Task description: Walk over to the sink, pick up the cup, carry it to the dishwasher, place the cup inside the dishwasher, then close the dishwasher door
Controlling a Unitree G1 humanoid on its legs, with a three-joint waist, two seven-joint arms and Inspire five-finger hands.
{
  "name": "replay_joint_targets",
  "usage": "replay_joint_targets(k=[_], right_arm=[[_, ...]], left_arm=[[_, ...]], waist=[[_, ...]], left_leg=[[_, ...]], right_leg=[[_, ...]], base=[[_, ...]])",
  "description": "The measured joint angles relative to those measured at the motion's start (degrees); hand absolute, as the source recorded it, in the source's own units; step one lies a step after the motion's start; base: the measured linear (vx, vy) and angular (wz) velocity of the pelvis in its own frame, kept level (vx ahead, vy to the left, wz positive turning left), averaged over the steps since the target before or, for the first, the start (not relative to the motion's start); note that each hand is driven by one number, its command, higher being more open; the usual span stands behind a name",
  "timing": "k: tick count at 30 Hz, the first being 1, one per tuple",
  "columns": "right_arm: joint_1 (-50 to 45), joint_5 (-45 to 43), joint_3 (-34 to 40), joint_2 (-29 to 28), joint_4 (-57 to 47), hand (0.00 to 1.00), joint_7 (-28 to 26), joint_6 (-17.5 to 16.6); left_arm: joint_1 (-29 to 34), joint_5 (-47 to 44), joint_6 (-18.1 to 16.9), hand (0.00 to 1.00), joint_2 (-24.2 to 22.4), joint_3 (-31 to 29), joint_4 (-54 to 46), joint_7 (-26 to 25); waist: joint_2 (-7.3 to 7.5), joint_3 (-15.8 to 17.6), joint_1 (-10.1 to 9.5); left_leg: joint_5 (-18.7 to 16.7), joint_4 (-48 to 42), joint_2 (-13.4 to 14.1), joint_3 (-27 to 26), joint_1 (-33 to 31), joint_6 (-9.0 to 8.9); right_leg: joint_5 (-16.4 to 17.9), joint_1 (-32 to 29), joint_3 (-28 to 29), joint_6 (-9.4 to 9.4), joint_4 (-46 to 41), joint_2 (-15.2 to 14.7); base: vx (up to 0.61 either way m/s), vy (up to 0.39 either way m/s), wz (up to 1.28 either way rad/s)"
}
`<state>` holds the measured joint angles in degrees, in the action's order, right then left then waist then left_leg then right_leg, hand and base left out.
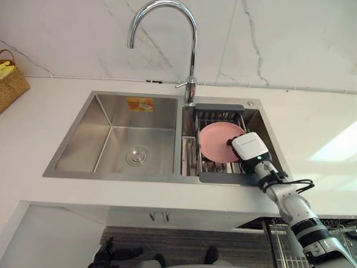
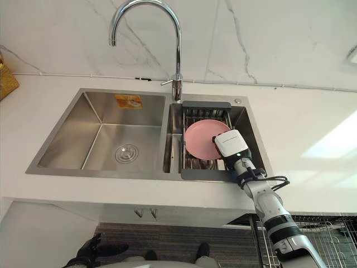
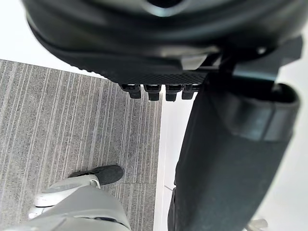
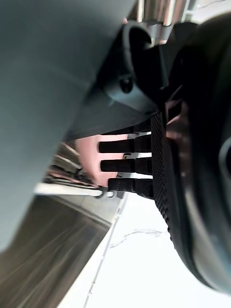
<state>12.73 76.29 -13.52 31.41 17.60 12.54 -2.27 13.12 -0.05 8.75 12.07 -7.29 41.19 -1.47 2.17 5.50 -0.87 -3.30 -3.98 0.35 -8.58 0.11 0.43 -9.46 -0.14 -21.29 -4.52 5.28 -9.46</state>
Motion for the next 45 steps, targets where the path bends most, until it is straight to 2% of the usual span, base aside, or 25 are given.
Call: replay_joint_targets(k=[9, 18, 21, 25, 29, 33, 36, 37, 39, 42, 45], right_arm=[[0.3, -1.0, -0.9, -0.1, 0.0, 0.00, 2.2, -0.3], [-0.1, -10.9, 0.1, -0.3, -0.1, 0.00, 10.5, -0.2], [-1.6, -17.7, 2.6, -1.5, -0.7, 0.00, 12.7, 0.2], [-1.6, -31.4, 9.5, -4.4, -3.8, 0.00, 17.4, 1.0], [-1.1, -41.4, 13.8, -5.9, -4.8, 0.00, 17.7, 1.7], [-1.0, -52.0, 16.9, -9.7, -4.7, 0.00, 17.3, 3.4], [-1.0, -56.4, 17.7, -11.9, -4.7, 0.00, 17.0, 4.3], [-1.0, -57.3, 17.8, -12.7, -4.7, 1.00, 16.9, 4.6], [-1.0, -58.6, 17.9, -13.8, -4.7, 1.00, 16.5, 4.6], [-1.0, -58.6, 18.2, -14.5, -4.8, 1.00, 12.8, 4.4], [-1.0, -49.5, 17.0, -13.6, -5.5, 1.00, 8.5, 2.9]], left_arm=[[-0.7, 0.0, -1.9, 1.00, -0.7, 0.0, 2.0, -2.3], [-0.8, 0.0, -3.9, 1.00, -1.8, -0.1, 2.1, -3.7], [-0.9, 0.0, -4.1, 1.00, -2.1, -0.1, 2.1, -4.4], [-0.9, 0.0, -4.1, 1.00, -2.7, -0.2, 2.0, -4.9], [-0.9, 0.0, -4.1, 1.00, -3.4, -0.2, 1.9, -5.1], [-1.3, -0.1, -3.5, 1.00, -4.4, -0.3, 1.8, -5.8], [-1.6, -0.1, -2.9, 1.00, -4.6, -0.3, 1.7, -5.9], [-1.7, 0.0, -2.7, 1.00, -4.7, -0.3, 1.7, -6.0], [-1.7, 0.0, -2.3, 1.00, -4.9, -0.4, 1.7, -6.2], [-1.7, 0.0, -1.4, 1.00, -5.4, -0.4, 1.7, -7.0], [-1.7, 0.0, -0.5, 1.00, -5.5, -0.6, 1.4, -7.0]], waist=[[-0.29, 0.2, -0.03], [-1.66, 1.0, 0.63], [-2.09, 1.2, 0.64], [-3.07, 1.0, 0.40], [-3.50, 0.7, 0.28], [-3.47, 0.7, 0.48], [-3.43, 0.6, 0.48], [-3.43, 0.6, 0.48], [-3.43, 0.6, 0.49], [-3.41, 0.6, 0.42], [-3.37, 0.6, 0.45]], left_leg=[[0.2, 0.0, 0.5, 0.0, 0.0, -0.31], [0.1, -0.2, 0.9, -0.7, 0.3, -0.50], [0.0, -0.2, 1.1, -0.9, 0.4, -0.76], [-0.1, -0.3, 1.5, -1.1, 0.6, -0.96], [-0.2, -0.2, 1.6, -1.2, 1.0, -1.03], [-0.2, -0.1, 1.5, -1.4, 1.7, -1.00], [-0.2, -0.1, 1.5, -1.4, 2.1, -1.00], [-0.2, -0.1, 1.5, -1.5, 2.1, -1.01], [-0.2, -0.1, 1.5, -1.6, 2.1, -1.01], [-0.2, 0.0, 1.5, -1.6, 2.1, -1.01], [-0.2, 0.2, 1.5, -1.6, 2.1, -1.01]], right_leg=[[0.0, 0.0, 0.0, 0.05, 0.0, 0.4], [-0.1, 0.0, 0.7, 0.18, 0.0, 0.8], [0.1, -0.1, 0.8, 0.45, 0.0, 1.0], [0.2, -0.1, 1.0, 0.63, 0.0, 1.4], [0.2, 0.2, 1.1, 0.62, 0.0, 1.6], [0.2, 0.7, 1.2, 0.62, 0.0, 1.5], [0.2, 1.0, 1.3, 0.62, 0.0, 1.5], [0.2, 1.0, 1.3, 0.62, 0.0, 1.4], [0.2, 1.0, 1.4, 0.62, 0.0, 1.4], [0.2, 1.0, 1.4, 0.61, 0.0, 1.4], [0.2, 0.9, 1.4, 0.61, 0.0, 1.4]], base=[[0.00, 0.000, 0.00], [-0.01, 0.005, -0.04], [0.00, -0.001, -0.04], [0.00, -0.003, -0.03], [0.00, 0.000, 0.00], [0.00, 0.000, 0.00], [-0.03, 0.018, -0.01], [0.00, 0.000, 0.00], [0.00, 0.000, 0.00], [0.00, 0.000, 0.00], [0.00, 0.000, 0.00]])
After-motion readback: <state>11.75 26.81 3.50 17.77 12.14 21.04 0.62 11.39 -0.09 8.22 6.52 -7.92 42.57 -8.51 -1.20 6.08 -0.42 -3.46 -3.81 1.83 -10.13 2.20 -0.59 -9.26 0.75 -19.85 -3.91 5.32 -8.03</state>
